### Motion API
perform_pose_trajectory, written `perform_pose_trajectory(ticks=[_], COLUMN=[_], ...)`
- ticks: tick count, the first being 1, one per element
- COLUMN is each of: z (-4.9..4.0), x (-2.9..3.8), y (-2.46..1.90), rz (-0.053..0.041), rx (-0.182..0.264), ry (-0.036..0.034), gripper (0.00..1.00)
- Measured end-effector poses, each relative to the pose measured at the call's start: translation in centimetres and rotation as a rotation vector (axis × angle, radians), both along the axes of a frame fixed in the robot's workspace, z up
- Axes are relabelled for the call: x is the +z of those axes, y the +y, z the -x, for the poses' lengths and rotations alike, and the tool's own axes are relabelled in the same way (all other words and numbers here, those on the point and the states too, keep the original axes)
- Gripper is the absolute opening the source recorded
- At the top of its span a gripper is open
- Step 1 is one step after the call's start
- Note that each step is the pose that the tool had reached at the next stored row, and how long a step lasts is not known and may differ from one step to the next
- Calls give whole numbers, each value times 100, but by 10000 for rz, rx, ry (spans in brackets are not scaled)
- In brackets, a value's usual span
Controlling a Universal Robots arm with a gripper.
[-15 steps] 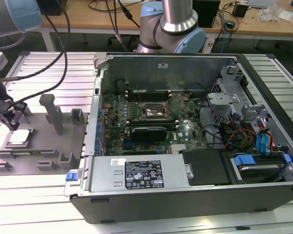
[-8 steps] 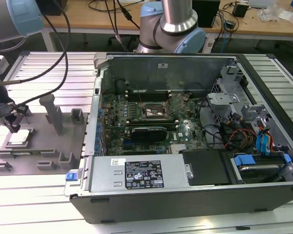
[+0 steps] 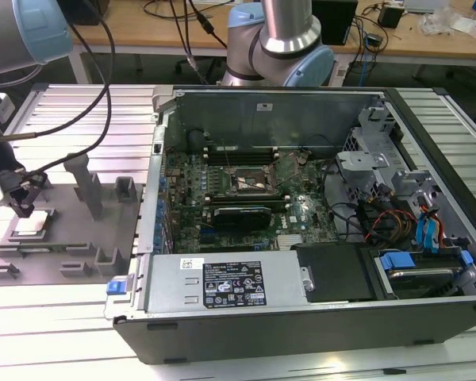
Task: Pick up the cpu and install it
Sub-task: 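Pick up the cpu and move it towards the insertion slot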
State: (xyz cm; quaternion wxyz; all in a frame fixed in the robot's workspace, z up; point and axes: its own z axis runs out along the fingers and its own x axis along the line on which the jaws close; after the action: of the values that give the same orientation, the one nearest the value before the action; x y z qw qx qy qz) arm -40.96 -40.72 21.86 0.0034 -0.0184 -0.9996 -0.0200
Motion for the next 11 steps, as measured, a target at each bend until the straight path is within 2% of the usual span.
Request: perform_pose_trajectory(ticks=[3,5,6,7,8,9,11], z=[0,0,0,0,0,0,0], x=[0,0,0,0,0,0,0], y=[0,0,0,0,0,0,0], rz=[0,0,0,0,1,0,0], rx=[3,5,5,6,7,8,9], ry=[0,0,0,0,0,0,0], gripper=[11,23,23,29,29,42,54])
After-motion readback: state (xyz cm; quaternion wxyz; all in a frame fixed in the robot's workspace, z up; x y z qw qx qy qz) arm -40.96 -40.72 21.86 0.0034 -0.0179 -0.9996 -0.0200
